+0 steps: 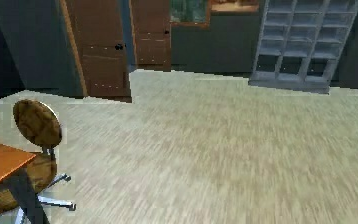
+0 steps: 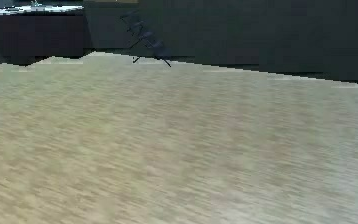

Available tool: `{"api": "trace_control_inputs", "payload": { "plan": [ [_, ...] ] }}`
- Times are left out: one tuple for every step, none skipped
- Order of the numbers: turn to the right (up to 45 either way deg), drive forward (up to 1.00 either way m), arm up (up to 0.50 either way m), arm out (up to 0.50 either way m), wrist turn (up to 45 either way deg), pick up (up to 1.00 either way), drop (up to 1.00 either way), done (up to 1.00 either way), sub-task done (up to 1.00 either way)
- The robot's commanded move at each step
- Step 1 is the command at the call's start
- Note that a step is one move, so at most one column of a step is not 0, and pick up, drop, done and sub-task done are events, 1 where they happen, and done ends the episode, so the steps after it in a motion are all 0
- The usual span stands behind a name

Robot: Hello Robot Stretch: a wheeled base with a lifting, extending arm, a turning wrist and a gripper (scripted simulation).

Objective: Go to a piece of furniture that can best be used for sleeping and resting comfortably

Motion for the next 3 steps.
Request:
{"api": "trace_control_inputs", "payload": {
  "plan": [
    [0.0, 0.40, 0.00, 0.00, 0.0, 0.00, 0.00, 0.00, 0.00],
    [-6.0, 0.00, 0.00, 0.00, 0.0, 0.00, 0.00, 0.00, 0.00],
    [0.0, 1.00, 0.00, 0.00, 0.0, 0.00, 0.00, 0.00, 0.00]
  ]
}}
